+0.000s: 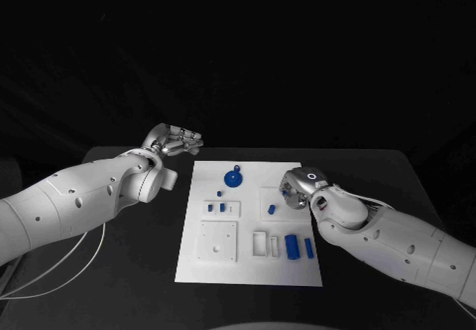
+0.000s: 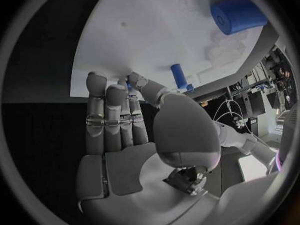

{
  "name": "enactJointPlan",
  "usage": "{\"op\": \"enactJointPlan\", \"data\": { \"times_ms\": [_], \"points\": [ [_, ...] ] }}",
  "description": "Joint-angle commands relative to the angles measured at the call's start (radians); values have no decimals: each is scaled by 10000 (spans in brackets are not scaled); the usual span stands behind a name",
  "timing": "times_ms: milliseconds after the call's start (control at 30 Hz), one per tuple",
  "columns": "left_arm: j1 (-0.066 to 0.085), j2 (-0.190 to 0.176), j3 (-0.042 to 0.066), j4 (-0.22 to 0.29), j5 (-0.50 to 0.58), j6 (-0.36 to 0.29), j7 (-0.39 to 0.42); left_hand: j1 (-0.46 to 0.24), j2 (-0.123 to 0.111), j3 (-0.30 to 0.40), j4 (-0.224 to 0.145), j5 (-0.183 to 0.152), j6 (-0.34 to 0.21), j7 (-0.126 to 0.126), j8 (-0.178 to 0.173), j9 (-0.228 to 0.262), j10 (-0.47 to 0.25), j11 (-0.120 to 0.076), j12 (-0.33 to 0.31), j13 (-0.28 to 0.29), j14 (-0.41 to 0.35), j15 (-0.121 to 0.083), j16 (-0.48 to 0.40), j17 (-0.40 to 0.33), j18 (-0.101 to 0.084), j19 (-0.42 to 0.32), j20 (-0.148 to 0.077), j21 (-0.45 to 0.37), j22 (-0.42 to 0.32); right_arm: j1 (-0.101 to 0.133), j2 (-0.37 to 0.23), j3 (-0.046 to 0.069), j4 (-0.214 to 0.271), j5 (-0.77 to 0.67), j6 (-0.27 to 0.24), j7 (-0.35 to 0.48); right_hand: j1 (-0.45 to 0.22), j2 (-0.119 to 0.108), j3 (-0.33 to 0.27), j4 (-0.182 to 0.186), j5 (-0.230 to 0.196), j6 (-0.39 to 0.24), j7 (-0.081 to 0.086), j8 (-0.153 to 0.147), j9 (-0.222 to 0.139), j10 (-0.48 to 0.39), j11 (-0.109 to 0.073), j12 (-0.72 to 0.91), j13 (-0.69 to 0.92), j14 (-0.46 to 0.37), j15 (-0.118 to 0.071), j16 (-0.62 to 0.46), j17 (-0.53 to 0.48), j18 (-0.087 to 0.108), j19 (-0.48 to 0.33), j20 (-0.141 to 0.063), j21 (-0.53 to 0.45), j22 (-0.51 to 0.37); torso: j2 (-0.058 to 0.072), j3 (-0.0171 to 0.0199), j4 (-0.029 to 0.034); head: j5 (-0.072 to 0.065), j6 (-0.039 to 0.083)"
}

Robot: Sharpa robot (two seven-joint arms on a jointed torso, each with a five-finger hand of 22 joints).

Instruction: Assemble the parts on the task board

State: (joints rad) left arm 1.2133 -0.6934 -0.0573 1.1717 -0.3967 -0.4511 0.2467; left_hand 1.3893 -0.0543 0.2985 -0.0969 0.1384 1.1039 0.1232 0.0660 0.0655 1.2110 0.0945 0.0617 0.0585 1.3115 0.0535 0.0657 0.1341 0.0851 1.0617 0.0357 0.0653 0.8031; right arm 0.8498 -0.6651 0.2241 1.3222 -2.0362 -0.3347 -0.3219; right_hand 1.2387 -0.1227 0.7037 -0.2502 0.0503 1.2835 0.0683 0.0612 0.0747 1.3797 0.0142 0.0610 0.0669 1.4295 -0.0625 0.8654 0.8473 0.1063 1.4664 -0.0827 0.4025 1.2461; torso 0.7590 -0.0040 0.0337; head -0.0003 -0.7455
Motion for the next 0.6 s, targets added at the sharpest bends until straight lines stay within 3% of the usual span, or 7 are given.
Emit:
{"op": "enactJointPlan", "data": {
  "times_ms": [33, 367, 600],
  "points": [
    [16, 24, 10, -14, 69, 172, 91, 10, 76, -47, 2, -59, 28, 20, -25, -6, -90, 12, -20, 1, 0, 35, -26, 6, -122, 35, 6, 39, -10, 3, -62, 69, 159, -24, -239, -25, -41, 68, 9, -69, -3, 81, 26, 33, 8, 61, 13, 10, -20, -4, -59, -41, 13, 123, 378, -88, 41, 18, -8, -1, 0, 18, -5],
    [16, 36, 9, -77, 141, 230, 70, 10, 76, -47, 2, -59, 28, 20, -25, -6, -90, 12, -20, 1, 0, 35, -26, 6, -122, 35, 6, 39, -10, 16, -419, 557, 977, 680, -251, 192, -47, 71, -16, -63, -1, 88, 27, 30, 5, 65, 9, 9, -21, 6, -65, -75, 29, 110, 382, -96, 68, 37, -11, -1, -25, 65, 18],
    [15, 70, 8, -87, 163, 270, 44, 17, 92, -57, 3, -68, 36, 18, -23, -5, -102, 17, -18, 1, -24, 43, -26, -2, -119, 23, 14, 38, -44, 7, -530, 694, 1693, 935, -254, 274, -43, 78, -27, -62, 3, 84, 28, 29, 4, 57, 12, 7, -21, 7, -64, -85, 36, 109, 382, -96, 54, 38, -26, -11, -31, 217, 28]
  ]
}}
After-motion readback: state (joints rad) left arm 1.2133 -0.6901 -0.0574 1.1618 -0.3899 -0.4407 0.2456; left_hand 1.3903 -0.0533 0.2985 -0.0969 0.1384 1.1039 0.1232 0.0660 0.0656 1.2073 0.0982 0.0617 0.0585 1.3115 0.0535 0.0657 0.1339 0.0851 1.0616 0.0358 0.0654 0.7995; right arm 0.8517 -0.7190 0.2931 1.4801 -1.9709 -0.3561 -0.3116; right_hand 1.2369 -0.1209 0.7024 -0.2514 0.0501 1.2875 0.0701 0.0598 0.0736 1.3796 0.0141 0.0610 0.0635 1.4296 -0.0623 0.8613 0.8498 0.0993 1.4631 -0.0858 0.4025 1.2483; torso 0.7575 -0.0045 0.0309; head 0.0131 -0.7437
